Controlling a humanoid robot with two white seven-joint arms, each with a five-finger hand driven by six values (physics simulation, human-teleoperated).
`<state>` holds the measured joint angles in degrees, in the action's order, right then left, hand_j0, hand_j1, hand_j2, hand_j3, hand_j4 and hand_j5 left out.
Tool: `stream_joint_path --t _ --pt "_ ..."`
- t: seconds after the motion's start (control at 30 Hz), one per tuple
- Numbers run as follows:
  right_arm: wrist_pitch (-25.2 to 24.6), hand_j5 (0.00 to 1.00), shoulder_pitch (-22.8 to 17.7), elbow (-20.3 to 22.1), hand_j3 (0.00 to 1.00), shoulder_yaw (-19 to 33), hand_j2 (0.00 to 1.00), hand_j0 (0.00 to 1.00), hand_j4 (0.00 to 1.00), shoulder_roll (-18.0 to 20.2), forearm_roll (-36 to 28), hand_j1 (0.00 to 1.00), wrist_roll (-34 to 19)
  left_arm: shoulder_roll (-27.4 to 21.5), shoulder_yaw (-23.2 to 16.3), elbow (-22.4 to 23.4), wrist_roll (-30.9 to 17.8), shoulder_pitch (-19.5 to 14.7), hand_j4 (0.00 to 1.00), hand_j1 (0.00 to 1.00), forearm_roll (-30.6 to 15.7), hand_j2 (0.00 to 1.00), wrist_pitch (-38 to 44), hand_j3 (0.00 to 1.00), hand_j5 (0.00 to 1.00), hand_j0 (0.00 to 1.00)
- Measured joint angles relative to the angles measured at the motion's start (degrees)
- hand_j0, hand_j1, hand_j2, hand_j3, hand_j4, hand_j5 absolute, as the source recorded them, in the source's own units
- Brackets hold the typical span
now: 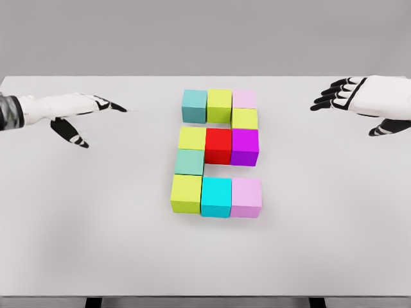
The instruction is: Assemble the squares on the desktop into the number 2
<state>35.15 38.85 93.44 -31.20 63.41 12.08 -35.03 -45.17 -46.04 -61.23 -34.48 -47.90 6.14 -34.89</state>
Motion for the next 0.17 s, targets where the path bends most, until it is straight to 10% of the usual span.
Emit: stream_joint_path --t 0.17 --pt "0.0 1.0 0.0 0.13 1.0 0.06 1.0 1.0 1.0 0.05 0.03 1.0 0.0 -6.0 0.04 -3.14 0.15 1.58 1.0 1.0 -1.38 1.0 -0.21 1.0 1.0 1.0"
